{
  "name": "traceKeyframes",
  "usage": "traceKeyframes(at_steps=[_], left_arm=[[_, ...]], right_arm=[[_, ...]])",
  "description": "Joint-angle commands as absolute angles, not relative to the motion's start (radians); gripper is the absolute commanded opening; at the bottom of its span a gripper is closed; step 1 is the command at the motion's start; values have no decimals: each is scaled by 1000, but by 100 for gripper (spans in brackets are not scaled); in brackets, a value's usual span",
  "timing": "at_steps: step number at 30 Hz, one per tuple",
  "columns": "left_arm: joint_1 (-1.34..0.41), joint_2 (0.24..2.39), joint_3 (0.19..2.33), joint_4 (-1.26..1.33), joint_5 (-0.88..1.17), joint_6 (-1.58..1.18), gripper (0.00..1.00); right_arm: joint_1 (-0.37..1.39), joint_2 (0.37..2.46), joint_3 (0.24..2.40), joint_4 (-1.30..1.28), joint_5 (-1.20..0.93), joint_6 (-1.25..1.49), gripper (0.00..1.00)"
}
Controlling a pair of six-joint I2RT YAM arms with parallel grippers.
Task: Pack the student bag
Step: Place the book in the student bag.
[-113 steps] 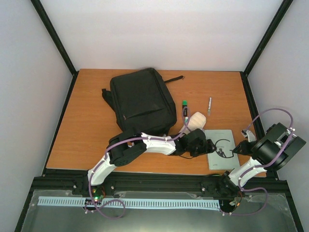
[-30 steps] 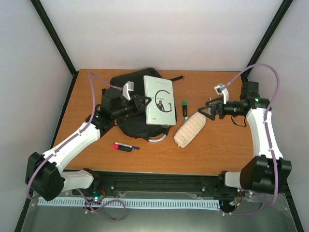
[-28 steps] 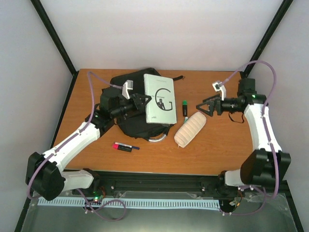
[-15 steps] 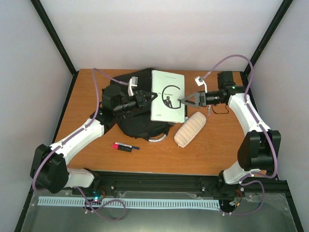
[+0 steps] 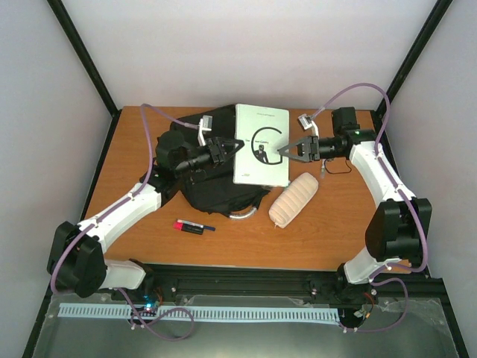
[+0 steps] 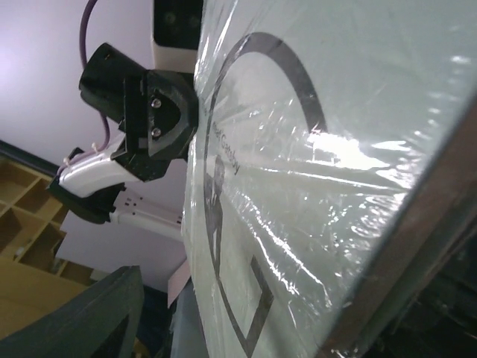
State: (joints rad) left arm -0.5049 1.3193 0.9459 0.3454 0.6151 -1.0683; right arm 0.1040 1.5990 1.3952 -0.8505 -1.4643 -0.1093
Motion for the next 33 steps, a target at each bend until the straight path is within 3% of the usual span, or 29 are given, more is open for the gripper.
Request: traceKeyframes(at_steps=[1,9,19,23,29,33], left_arm=[[-498,1316,963,433,594,-1052,1],[-498,1324,927,456,563,-1076,6],[-552,1348,934,360,512,-1027,7],[-552,1360,939,324,496,-1017,9],[-552,1367,943,236,459,-968,26],[-547,1361,960,135,429,-906,57]], right_arm=[[110,1579,1418,-878,-1594,-99,71],[110,1560,1395,-751,-1487,62,52],[110,1579,1474,-754,-1477,83,43],[111,1570,1466,-749,-1468,88,34],[108,1550,1450,-734,-1427,87,17],[98,1543,1423,-724,-1377,68,3]])
